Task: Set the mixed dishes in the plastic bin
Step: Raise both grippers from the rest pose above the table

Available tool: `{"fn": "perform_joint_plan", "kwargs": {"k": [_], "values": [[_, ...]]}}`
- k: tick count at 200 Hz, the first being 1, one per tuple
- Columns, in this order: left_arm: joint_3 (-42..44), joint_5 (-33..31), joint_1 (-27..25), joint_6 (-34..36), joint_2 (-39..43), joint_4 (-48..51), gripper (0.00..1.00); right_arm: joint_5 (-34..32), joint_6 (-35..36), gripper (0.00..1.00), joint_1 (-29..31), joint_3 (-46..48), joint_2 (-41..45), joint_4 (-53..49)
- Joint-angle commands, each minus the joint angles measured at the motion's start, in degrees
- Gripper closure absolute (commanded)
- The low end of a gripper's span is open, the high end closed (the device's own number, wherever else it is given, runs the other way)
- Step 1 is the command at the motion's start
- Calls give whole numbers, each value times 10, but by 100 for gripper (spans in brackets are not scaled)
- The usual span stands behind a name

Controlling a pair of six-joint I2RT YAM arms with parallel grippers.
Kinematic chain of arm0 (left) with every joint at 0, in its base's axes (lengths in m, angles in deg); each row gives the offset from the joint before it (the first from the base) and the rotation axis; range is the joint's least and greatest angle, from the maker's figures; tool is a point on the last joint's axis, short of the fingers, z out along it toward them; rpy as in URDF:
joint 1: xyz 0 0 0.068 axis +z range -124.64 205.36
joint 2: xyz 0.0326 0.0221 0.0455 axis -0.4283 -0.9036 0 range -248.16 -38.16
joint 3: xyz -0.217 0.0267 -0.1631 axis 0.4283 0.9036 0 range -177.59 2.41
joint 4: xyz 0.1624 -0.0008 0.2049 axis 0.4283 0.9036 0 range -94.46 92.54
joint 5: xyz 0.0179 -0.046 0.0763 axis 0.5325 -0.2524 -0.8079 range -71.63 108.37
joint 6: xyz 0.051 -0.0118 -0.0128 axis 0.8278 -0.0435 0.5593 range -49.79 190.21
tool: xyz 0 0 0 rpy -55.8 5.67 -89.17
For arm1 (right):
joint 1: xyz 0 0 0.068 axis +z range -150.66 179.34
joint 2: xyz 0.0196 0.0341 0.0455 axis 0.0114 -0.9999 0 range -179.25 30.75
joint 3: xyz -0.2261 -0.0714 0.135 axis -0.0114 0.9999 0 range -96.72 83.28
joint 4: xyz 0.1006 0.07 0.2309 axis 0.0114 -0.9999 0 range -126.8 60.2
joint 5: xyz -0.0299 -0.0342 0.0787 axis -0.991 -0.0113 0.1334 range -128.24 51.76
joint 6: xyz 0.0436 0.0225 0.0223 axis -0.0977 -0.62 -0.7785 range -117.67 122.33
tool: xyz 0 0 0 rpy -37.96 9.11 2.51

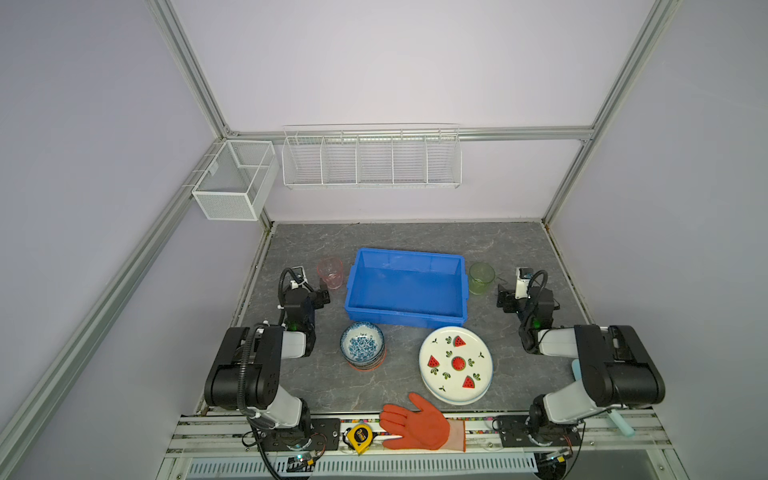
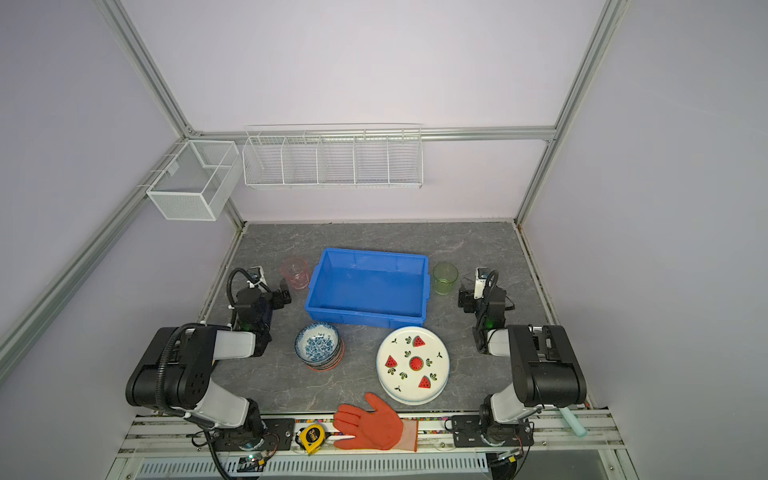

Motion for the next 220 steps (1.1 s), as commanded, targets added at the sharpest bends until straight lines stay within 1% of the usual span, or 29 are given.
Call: {"fn": "perform_joint_plan", "kwargs": {"k": [1,33,100,125,176,185,194,209,220], "values": [[-10,3,3,0,4,-3,1,8,1,12,-2,-7,5,4],[-9,-8,5,-4,3,-3,1,8,0,12,-2,-7,4,4],[-9,-9,5,-5,3,-5,1,9,0,12,-2,-7,4,4],[-2,-36,5,-17,3,-16,1,8,1,12,-2,-7,5,4],[8,-41,5,-15,6,-36,1,9,0,12,-2,-7,5,4],[12,-47,3,-16,21,-33,1,9,0,12,-2,-5,6,7],[11,-55,2,-18,47,-11,1,9,0,12,-3,-4,6,8],[1,-75,-3,-19,111,55,1,1,-3,12,-3,1,14,15],[-15,-82,-4,-26,168,123,1,-26,-15,12,-2,-5,40,-18]]}}
